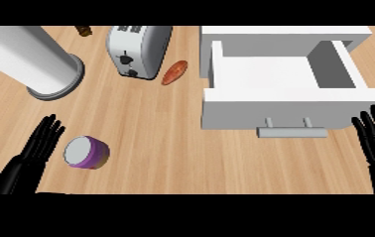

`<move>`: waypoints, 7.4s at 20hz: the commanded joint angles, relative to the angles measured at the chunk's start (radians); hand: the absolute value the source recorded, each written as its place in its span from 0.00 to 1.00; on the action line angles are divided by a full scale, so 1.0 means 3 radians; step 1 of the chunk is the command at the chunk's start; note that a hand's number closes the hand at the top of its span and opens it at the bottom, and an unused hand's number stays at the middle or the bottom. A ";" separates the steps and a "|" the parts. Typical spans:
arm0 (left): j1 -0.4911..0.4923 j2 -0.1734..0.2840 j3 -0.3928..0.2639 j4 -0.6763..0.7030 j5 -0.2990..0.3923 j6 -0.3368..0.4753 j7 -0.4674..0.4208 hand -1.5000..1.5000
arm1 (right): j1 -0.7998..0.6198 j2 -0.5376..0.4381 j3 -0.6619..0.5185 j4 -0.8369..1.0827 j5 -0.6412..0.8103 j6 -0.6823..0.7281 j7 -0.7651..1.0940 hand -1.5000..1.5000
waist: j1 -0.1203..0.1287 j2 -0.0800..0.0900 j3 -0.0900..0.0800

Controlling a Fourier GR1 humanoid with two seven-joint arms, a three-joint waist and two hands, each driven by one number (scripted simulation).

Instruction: Pick up the can, place it into the drawer and close the drawer

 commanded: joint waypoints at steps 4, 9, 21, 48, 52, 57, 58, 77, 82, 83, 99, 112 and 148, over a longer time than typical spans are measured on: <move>-0.0277 -0.0014 0.0009 0.0849 -0.0342 0.0098 -0.0633 0.00 | -0.0003 0.0018 -0.0060 -0.0156 -0.0091 0.0035 0.0103 0.00 | -0.0015 0.0001 -0.0002; -0.0249 0.0241 0.0204 0.0992 -0.0216 -0.0090 -0.0669 0.00 | 0.0006 0.0092 0.0035 -0.0162 0.0083 -0.0002 0.0128 0.00 | -0.0003 -0.0001 -0.0001; -0.0499 0.0230 0.0133 0.1780 -0.0427 0.0035 -0.1133 0.00 | 0.0066 0.0164 -0.0029 0.0049 0.0173 0.0072 -0.0216 0.00 | -0.0007 0.0000 -0.0001; -0.0948 0.0118 -0.0077 0.2251 -0.0339 0.0354 -0.1106 0.00 | -0.0102 0.0080 -0.0094 -0.0117 0.0067 0.0055 0.0121 0.00 | 0.0005 -0.0003 0.0001; -0.1281 0.0336 -0.0011 0.3049 -0.0430 0.0230 -0.1585 0.00 | 0.0334 0.0205 -0.0013 -0.0525 -0.0052 0.0174 0.0153 0.00 | -0.0030 0.0001 -0.0002; -0.1355 0.0231 -0.0149 0.2960 -0.0444 0.0238 -0.1557 0.00 | 0.0118 0.0207 0.0117 -0.0535 0.0003 -0.0082 0.0357 0.00 | -0.0019 0.0001 -0.0002; -0.1336 0.0117 -0.0172 0.2585 -0.0353 0.0330 -0.1207 0.00 | -0.0124 0.0088 -0.0090 -0.0178 -0.0035 0.0040 0.0275 0.00 | -0.0002 -0.0001 0.0000; -0.1600 -0.0190 0.0128 0.2416 -0.0006 0.1108 -0.0965 1.00 | 0.0114 0.0209 0.0007 -0.0343 0.0017 -0.0003 0.0113 0.00 | -0.0013 0.0001 0.0000; -0.1771 -0.0063 0.0030 0.1986 0.0116 0.1016 -0.0535 1.00 | 0.0236 0.0208 -0.0087 -0.0256 -0.0083 0.0064 -0.0046 0.00 | -0.0012 -0.0002 0.0001; -0.1611 -0.0311 -0.0159 0.1822 0.0012 0.1200 -0.0610 1.00 | 0.0168 0.0209 -0.0049 -0.0505 -0.0104 0.0005 0.0247 0.00 | -0.0007 -0.0003 0.0000; -0.2183 -0.0469 -0.1208 0.0681 -0.0141 0.1901 0.0738 1.00 | 0.0297 0.0160 -0.0253 -0.0359 -0.0261 0.0247 -0.0033 0.00 | -0.0027 -0.0006 0.0002; -0.3705 -0.0471 -0.1434 0.1488 -0.0113 0.2545 0.1181 1.00 | -0.0023 0.0125 -0.0240 -0.0353 -0.0139 0.0088 0.0191 0.00 | -0.0052 0.0009 0.0001; -0.5624 -0.0471 -0.2158 0.4085 0.1064 0.3109 0.0644 1.00 | -0.0195 0.0019 -0.0287 -0.0222 -0.0166 0.0169 0.0220 0.00 | -0.0289 0.0074 0.0009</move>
